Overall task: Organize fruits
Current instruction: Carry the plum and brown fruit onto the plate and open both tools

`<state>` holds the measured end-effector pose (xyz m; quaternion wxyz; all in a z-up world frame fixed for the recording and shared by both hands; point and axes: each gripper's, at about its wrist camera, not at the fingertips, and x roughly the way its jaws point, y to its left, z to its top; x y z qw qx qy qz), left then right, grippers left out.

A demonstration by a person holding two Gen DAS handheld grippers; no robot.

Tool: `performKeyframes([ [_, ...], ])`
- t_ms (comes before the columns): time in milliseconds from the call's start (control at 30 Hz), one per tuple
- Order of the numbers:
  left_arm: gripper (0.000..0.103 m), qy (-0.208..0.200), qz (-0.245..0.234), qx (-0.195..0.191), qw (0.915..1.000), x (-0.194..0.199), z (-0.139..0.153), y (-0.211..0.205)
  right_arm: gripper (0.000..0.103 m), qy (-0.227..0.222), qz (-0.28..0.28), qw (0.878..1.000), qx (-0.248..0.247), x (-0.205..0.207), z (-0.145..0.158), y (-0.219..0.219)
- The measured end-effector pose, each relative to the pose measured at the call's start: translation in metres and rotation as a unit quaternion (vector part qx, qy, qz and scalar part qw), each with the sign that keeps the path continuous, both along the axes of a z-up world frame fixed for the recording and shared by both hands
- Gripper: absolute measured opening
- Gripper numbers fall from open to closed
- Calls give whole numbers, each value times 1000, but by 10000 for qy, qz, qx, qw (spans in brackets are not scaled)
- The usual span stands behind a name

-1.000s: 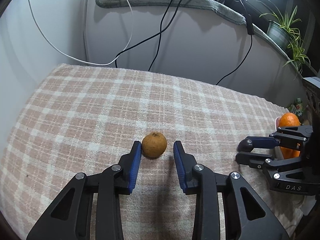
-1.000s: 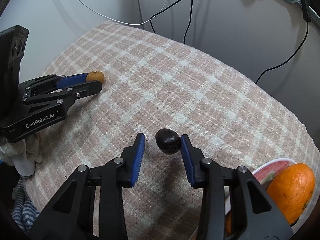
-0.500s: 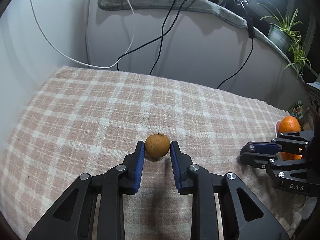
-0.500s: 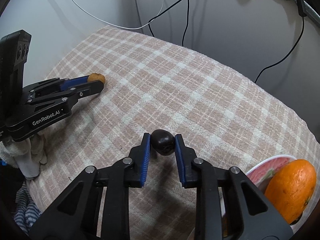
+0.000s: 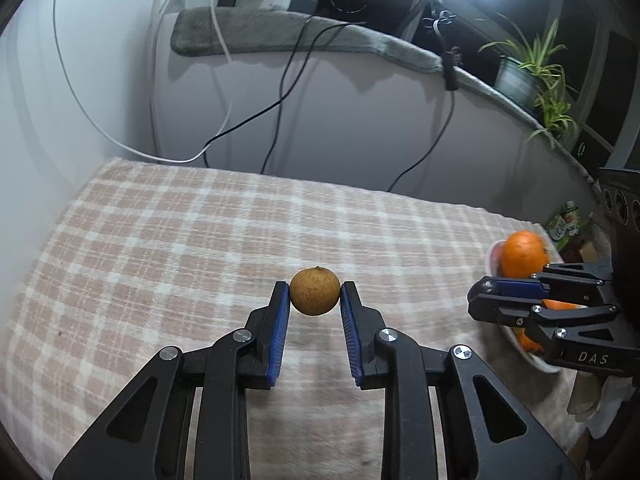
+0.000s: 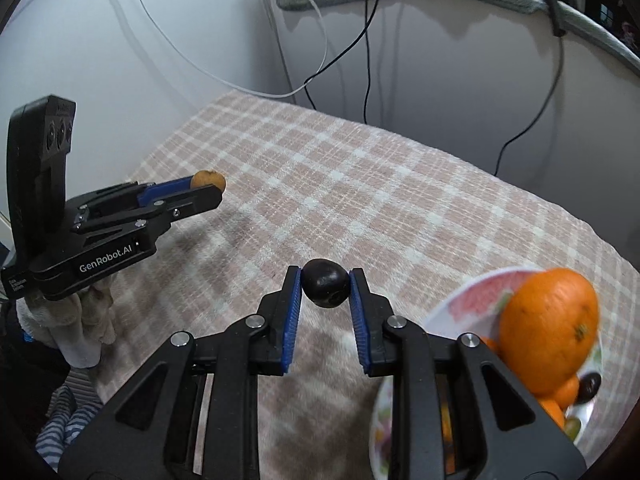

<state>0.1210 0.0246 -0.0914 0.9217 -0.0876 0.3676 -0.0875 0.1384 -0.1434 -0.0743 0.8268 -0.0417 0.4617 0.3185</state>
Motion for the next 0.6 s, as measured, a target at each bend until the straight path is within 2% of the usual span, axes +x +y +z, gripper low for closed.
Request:
performKeyframes([
  [367,24,-57,-511,-254,9984,-25,7,-46,25,-197,-476,9983,289,-25,21,-65],
  [600,24,-17,-897,-305,9955,-31,6,-84,25,-290,-945,9946,314,-35,24,-118],
])
